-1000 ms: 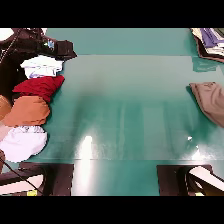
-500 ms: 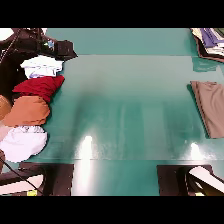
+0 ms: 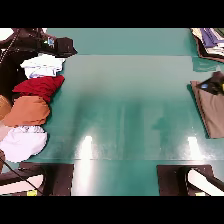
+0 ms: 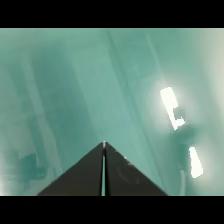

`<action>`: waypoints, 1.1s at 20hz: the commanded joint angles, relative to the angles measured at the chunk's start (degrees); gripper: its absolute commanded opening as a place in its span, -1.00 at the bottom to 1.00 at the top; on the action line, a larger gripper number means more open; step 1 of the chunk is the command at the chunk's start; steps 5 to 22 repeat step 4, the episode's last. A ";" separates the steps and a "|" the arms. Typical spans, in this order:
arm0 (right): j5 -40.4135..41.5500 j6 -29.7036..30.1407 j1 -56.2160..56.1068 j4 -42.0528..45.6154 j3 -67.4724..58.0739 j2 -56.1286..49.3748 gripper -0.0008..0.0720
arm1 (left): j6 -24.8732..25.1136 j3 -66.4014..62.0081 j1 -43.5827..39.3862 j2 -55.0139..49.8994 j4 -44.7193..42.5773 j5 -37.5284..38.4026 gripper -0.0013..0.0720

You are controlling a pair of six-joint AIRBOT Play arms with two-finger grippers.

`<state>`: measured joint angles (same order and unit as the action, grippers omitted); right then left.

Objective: Fold the shirts.

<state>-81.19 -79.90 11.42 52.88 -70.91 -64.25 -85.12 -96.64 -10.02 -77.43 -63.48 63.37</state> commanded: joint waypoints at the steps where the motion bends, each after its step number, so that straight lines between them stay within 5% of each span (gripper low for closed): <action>1: 0.63 0.55 -9.44 -0.28 -0.15 -0.02 -0.94 | 0.02 -0.02 0.02 -0.02 0.00 -1.99 -0.89; 22: -0.83 0.55 -11.80 -0.31 -0.15 0.00 -0.94 | 0.02 -0.02 0.02 -0.02 -0.02 -3.54 -0.89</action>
